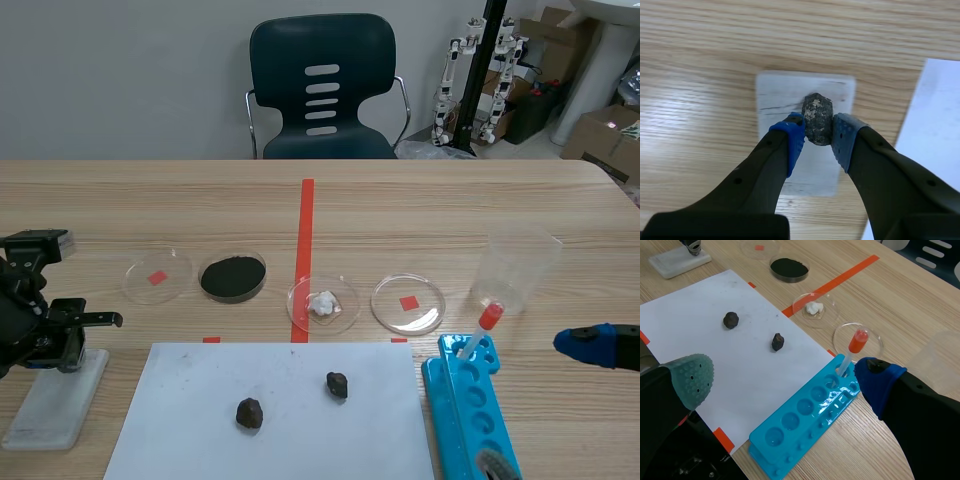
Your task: Rub the mineral on the streak plate
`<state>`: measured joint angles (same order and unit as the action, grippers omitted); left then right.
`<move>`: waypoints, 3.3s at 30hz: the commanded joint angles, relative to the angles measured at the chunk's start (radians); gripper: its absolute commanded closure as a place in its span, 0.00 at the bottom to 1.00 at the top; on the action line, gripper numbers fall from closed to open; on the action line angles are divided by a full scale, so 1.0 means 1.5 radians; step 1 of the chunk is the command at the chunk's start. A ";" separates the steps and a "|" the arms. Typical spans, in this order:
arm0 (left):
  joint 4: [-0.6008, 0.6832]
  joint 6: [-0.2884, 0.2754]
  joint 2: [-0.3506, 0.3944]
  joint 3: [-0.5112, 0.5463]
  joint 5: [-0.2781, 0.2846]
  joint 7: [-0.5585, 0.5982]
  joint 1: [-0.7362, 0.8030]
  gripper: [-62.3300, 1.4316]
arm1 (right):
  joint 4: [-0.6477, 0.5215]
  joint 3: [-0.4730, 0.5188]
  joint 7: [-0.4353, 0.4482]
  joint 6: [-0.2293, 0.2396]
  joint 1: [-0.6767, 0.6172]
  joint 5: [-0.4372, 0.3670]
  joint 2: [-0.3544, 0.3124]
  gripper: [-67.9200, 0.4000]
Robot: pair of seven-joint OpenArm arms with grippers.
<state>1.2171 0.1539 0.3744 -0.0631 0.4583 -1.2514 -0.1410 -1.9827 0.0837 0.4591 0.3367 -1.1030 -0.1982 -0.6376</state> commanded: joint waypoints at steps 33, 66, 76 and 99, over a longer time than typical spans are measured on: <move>-0.001 0.031 -0.007 -0.003 -0.037 -0.004 0.005 0.78 | -0.004 0.000 0.007 0.000 0.004 -0.005 0.000 0.14; -0.001 0.101 -0.007 -0.003 -0.289 -0.019 0.005 0.78 | -0.004 0.000 0.007 0.000 0.004 -0.005 0.000 0.14; -0.001 0.101 -0.007 -0.003 -0.292 -0.016 0.005 0.78 | -0.004 0.000 0.007 0.000 0.004 -0.005 0.000 0.14; 0.126 0.116 0.025 -0.001 -0.215 0.094 0.090 0.78 | -0.004 0.000 0.007 0.000 0.004 -0.005 0.000 0.14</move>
<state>1.3785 0.3218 0.3954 -0.0715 0.1360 -1.1236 -0.0109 -1.9827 0.0837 0.4591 0.3370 -1.1030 -0.1982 -0.6376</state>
